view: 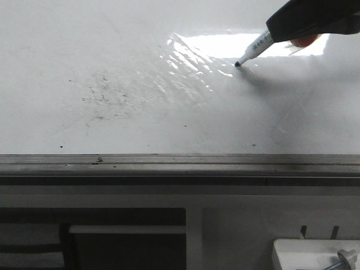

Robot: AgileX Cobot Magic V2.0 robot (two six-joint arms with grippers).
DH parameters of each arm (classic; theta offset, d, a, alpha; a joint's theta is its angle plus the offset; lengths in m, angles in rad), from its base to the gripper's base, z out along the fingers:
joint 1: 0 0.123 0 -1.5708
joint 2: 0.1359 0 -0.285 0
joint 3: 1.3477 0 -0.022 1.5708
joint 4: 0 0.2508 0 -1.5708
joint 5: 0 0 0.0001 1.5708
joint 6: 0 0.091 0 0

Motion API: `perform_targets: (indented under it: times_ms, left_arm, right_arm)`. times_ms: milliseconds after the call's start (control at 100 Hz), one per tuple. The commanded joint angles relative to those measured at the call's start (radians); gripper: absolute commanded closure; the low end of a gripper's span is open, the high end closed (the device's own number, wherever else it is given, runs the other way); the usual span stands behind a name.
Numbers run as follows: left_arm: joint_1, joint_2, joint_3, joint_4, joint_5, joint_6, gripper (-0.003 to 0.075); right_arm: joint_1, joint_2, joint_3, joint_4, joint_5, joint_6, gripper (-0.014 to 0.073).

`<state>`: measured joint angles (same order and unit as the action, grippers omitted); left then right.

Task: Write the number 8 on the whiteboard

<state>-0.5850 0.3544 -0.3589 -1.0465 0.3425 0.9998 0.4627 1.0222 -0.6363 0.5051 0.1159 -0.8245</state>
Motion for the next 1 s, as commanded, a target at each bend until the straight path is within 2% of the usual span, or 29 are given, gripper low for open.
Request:
perform_targets:
  times_ms: [0, 250, 380, 560, 710, 820, 990]
  left_arm:
    - [0.002, 0.007, -0.026, -0.033, -0.042, -0.005, 0.0741]
    - [0.002, 0.007, -0.026, -0.033, -0.042, -0.005, 0.0741]
    - [0.002, 0.007, -0.026, -0.033, -0.042, -0.005, 0.0741]
    - [0.002, 0.007, -0.026, -0.034, -0.04, -0.005, 0.0741]
    - [0.002, 0.007, -0.026, -0.036, -0.04, -0.005, 0.0741]
    - [0.002, 0.007, -0.026, -0.036, -0.04, -0.005, 0.0741]
    - [0.002, 0.007, -0.026, -0.036, -0.04, -0.005, 0.0741]
  right_arm:
    - [-0.007, 0.013, -0.024, -0.003, -0.028, -0.005, 0.0636]
    - [-0.007, 0.013, -0.024, -0.003, 0.054, -0.005, 0.0636]
    - [-0.012, 0.011, -0.024, -0.047, 0.096, -0.004, 0.0636]
    - [-0.126, -0.035, -0.024, -0.047, 0.13, 0.038, 0.0636]
    - [-0.23, -0.078, -0.024, -0.075, 0.282, 0.038, 0.0636]
    - [-0.222, -0.081, -0.024, -0.087, 0.34, 0.038, 0.0636]
    - [-0.152, -0.058, -0.024, -0.072, 0.306, 0.038, 0.0636]
